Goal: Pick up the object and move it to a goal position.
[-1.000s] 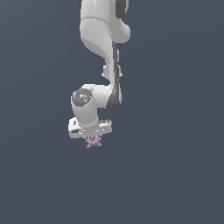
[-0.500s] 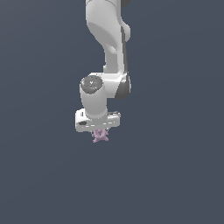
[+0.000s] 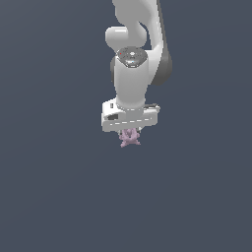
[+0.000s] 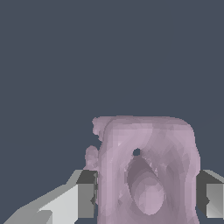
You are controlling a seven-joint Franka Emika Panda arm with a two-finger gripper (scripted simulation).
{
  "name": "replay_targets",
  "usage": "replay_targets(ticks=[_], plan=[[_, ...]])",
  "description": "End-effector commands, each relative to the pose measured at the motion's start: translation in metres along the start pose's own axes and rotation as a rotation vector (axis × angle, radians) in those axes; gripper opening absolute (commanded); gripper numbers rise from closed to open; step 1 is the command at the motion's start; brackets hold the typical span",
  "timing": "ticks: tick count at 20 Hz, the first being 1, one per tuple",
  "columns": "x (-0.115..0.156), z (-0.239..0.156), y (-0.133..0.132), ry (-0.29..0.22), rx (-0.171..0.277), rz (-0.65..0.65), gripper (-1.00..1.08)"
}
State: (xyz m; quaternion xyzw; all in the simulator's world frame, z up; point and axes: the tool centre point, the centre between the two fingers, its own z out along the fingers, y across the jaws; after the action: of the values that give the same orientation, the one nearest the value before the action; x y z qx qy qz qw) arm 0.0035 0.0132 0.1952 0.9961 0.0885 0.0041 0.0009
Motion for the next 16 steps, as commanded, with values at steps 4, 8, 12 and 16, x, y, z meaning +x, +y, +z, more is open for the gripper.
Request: replay_targets(ticks=[4, 8, 12, 16], plan=[[-0.001, -0.052, -0.043, -0.004, 0.000, 0.002, -1.00], [-0.001, -0.084, -0.069, -0.005, 0.000, 0.003, -1.00], [0.001, -0.107, -0.088, -0.007, 0.001, 0.003, -1.00], [0.002, -0.122, -0.100, -0.008, 0.002, 0.004, -1.00]])
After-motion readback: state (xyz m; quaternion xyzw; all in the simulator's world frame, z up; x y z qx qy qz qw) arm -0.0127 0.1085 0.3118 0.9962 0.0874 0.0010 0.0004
